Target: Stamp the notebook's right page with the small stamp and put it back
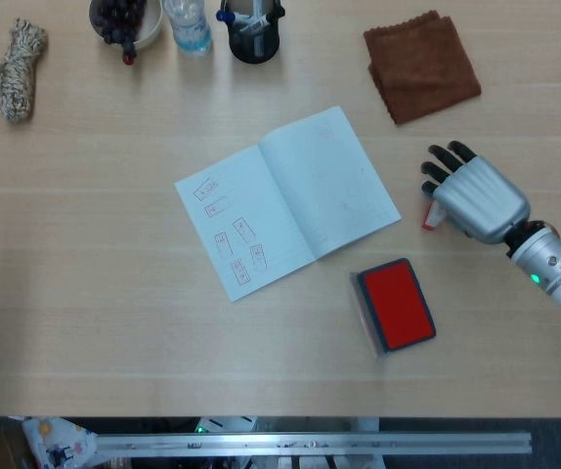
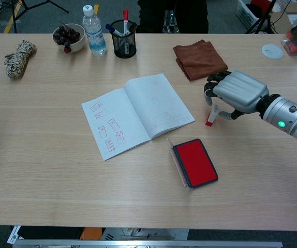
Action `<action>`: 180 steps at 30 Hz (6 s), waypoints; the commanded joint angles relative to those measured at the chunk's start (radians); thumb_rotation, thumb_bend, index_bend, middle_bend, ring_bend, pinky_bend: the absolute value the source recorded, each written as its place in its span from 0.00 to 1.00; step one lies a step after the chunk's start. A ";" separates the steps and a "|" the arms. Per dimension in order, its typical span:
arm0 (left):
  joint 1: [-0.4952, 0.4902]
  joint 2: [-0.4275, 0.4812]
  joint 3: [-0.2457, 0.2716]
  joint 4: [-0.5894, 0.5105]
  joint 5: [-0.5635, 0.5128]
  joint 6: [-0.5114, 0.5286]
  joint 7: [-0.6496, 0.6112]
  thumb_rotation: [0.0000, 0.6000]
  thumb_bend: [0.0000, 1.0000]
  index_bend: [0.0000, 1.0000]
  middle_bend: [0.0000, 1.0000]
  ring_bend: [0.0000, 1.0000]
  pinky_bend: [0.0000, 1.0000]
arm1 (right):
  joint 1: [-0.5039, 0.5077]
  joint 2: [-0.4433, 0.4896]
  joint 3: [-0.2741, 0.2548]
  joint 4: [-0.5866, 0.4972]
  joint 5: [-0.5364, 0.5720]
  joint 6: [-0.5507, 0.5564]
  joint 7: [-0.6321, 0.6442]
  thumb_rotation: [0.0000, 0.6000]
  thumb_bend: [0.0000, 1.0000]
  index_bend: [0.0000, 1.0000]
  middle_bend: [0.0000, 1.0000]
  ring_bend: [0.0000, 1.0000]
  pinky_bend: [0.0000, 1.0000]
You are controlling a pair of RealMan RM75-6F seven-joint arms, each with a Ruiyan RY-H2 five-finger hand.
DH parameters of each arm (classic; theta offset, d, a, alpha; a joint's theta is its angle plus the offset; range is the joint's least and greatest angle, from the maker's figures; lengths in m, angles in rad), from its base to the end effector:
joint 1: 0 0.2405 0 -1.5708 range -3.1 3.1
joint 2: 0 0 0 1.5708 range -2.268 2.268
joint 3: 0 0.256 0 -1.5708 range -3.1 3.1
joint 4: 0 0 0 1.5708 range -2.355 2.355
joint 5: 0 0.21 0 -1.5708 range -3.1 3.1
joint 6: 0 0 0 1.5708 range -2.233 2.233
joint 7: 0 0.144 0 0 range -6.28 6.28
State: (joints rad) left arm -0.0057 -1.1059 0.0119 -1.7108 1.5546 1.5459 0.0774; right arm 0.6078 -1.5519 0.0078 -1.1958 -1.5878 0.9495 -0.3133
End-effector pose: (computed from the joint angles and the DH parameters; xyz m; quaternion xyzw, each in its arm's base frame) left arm -0.2992 0.1431 0.1521 -0.5938 -0.4024 -0.3775 0.5856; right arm -0.2331 -0.3074 -0.0258 0.8563 -0.1868 0.2600 0.4052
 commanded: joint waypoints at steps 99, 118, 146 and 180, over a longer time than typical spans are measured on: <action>0.015 0.001 0.011 0.034 0.003 0.000 -0.045 1.00 0.28 0.14 0.11 0.10 0.03 | 0.154 -0.150 0.087 -0.077 0.230 -0.088 -0.259 1.00 0.37 0.73 0.47 0.24 0.19; 0.016 0.001 0.010 0.044 -0.007 -0.006 -0.053 1.00 0.28 0.14 0.11 0.10 0.03 | 0.163 -0.252 0.060 0.072 0.195 -0.060 -0.216 1.00 0.50 0.87 0.58 0.33 0.20; 0.018 -0.003 0.006 0.058 -0.014 -0.008 -0.062 1.00 0.28 0.14 0.11 0.10 0.03 | 0.164 -0.301 0.057 0.143 0.187 -0.063 -0.181 1.00 0.51 0.89 0.59 0.34 0.20; 0.019 -0.006 0.008 0.059 -0.001 -0.003 -0.067 1.00 0.28 0.14 0.11 0.10 0.03 | 0.118 -0.145 0.067 -0.025 0.165 0.025 -0.130 1.00 0.51 0.90 0.59 0.34 0.20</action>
State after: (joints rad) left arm 0.0132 -1.1122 0.0198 -1.6521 1.5533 1.5428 0.0110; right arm 0.7384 -1.7272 0.0741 -1.1918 -1.4172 0.9556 -0.4549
